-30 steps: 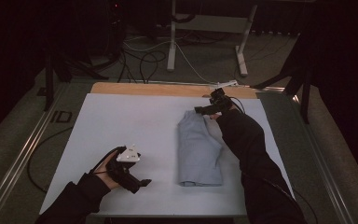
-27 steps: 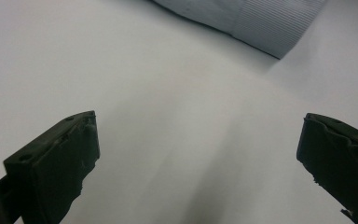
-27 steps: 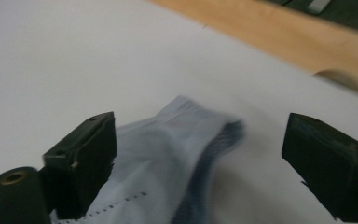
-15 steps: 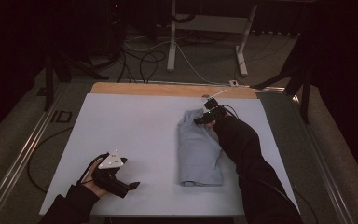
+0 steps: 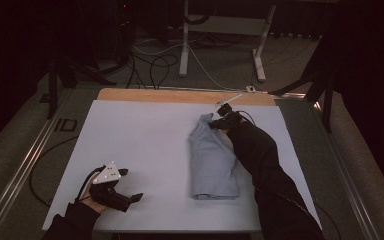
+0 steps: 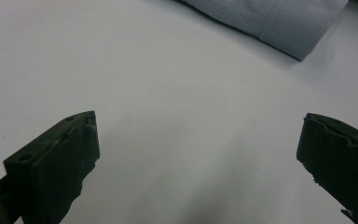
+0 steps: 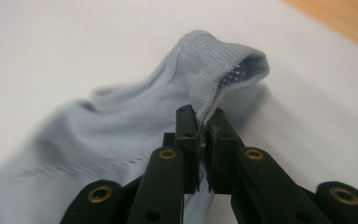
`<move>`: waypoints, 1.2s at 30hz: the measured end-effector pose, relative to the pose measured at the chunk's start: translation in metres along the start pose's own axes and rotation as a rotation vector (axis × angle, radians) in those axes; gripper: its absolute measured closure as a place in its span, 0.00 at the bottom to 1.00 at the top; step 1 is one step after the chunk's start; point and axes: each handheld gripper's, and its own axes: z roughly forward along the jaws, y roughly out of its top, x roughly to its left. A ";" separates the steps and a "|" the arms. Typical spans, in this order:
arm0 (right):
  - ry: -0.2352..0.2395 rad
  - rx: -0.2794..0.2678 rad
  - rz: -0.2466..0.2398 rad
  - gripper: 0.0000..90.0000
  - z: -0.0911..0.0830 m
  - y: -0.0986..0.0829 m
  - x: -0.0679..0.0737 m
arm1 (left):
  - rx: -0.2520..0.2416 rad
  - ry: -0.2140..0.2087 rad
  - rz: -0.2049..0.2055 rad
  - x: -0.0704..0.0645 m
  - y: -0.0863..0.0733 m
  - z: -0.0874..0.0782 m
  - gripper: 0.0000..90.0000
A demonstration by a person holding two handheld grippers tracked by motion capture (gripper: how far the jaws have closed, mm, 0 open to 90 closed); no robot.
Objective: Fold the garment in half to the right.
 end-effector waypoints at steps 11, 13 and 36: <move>-0.060 0.088 0.078 0.95 0.022 -0.005 -0.009 | -0.002 -0.003 -0.014 0.003 -0.002 0.001 0.00; -0.066 0.091 0.074 0.95 0.024 -0.008 -0.011 | 0.002 -0.008 -0.011 0.003 -0.002 0.002 0.00; -0.085 0.028 0.072 0.22 0.016 -0.002 -0.008 | -0.016 0.001 -0.011 0.005 -0.003 -0.001 0.00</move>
